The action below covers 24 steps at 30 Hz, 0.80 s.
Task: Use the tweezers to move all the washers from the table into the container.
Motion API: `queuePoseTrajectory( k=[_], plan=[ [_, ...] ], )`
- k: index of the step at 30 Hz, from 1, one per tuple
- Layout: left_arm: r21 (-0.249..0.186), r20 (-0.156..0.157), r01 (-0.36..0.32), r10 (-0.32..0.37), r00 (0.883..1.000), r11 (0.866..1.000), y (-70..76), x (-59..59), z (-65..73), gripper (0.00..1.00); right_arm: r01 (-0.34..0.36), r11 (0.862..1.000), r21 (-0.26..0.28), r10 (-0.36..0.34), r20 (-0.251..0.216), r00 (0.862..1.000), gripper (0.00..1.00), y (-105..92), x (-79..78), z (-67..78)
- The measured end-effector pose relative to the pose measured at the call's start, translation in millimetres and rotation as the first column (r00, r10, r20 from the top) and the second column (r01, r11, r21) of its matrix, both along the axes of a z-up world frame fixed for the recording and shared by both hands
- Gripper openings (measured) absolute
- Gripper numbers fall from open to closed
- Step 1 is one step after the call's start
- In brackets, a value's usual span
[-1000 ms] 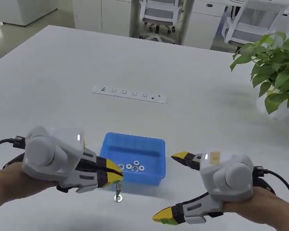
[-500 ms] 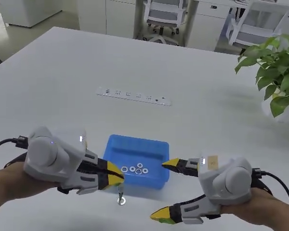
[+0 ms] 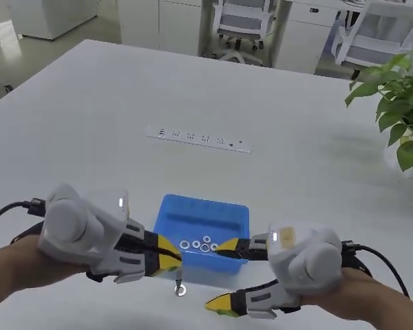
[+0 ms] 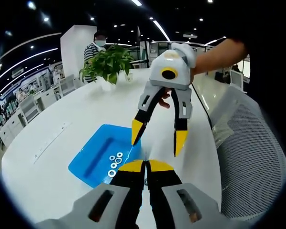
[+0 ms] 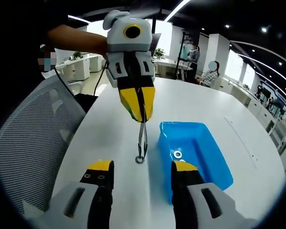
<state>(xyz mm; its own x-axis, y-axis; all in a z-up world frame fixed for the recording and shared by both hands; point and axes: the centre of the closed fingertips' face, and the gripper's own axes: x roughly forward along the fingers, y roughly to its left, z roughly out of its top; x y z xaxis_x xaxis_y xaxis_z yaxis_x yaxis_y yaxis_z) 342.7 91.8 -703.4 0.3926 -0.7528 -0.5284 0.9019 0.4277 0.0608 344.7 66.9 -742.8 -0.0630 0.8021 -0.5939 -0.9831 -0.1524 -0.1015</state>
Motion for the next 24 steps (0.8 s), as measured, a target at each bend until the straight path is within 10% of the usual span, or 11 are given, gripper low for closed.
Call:
queuePoseTrajectory(
  k=[24],
  plan=[
    [0.001, -0.010, -0.017, 0.017, 1.000, 1.000, 2.3, -0.5, -2.4, 0.06, -0.148, 0.988, -0.043, 0.148, -0.002, 0.989, 0.26, 38.4, -8.8, -22.7]
  ],
)
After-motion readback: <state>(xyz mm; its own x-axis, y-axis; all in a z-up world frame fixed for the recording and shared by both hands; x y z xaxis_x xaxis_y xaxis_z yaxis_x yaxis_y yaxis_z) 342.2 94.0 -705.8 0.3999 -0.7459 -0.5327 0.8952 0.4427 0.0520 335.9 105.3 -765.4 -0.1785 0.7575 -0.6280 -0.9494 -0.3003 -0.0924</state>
